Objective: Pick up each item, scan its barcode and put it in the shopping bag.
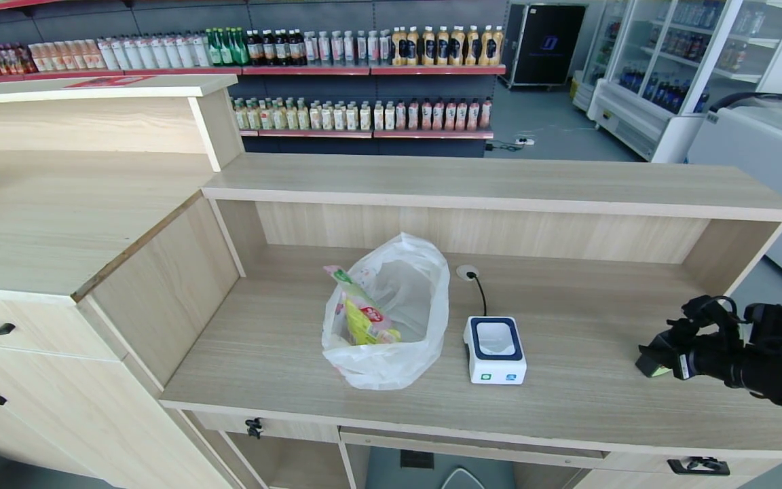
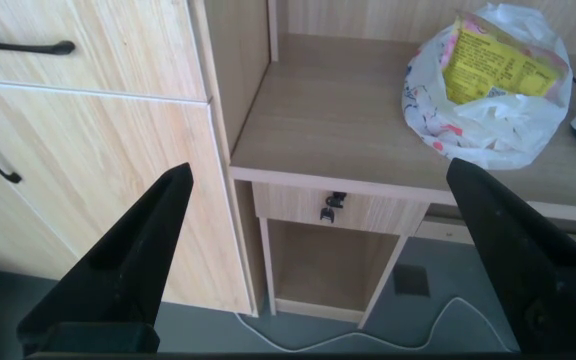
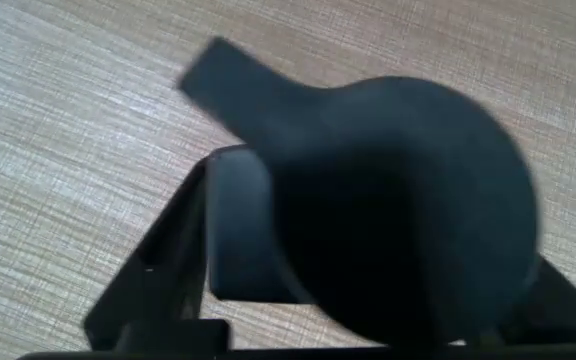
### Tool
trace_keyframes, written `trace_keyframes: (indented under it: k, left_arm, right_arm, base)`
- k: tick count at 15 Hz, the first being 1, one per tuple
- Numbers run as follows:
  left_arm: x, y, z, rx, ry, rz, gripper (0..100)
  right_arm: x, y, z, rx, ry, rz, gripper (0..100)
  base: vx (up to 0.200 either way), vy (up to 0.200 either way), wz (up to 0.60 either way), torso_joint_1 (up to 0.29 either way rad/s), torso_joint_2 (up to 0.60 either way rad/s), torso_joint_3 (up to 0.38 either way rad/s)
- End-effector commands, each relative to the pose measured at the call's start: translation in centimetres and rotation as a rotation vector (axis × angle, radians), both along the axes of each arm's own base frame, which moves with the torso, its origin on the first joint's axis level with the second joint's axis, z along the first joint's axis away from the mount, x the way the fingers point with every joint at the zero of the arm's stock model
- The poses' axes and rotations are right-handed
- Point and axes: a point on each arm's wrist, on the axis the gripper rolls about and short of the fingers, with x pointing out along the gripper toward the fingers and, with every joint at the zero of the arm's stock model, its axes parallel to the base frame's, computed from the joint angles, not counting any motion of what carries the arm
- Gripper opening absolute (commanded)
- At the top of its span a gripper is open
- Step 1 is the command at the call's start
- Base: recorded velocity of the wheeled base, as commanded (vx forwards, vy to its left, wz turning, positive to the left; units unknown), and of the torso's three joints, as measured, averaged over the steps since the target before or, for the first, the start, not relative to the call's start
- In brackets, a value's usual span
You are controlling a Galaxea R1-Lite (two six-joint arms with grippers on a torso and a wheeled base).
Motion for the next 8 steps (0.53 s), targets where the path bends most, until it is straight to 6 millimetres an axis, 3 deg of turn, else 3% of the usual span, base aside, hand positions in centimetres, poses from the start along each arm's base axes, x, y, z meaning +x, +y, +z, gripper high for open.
trace_keyframes:
  k: [1, 5, 8]
  left_arm:
    - [0.0, 0.0, 0.0, 0.000, 0.000, 0.001, 100]
    - [0.0, 0.0, 0.0, 0.000, 0.000, 0.001, 100]
    - [0.0, 0.0, 0.0, 0.000, 0.000, 0.001, 100]
  right_arm:
    - [0.1, 0.0, -0.1, -0.002, -0.001, 0.003, 0]
    - [0.0, -0.1, 0.2, -0.006, -0.008, 0.000, 0]
    - [-0.2, 0.0, 2.2, -0.033, -0.065, 0.000, 0]
  base:
    - [0.000, 0.000, 0.00, 0.000, 0.00, 0.000]
    - [0.000, 0.000, 0.00, 0.000, 0.00, 0.000]
    - [0.000, 0.000, 0.00, 0.000, 0.00, 0.000]
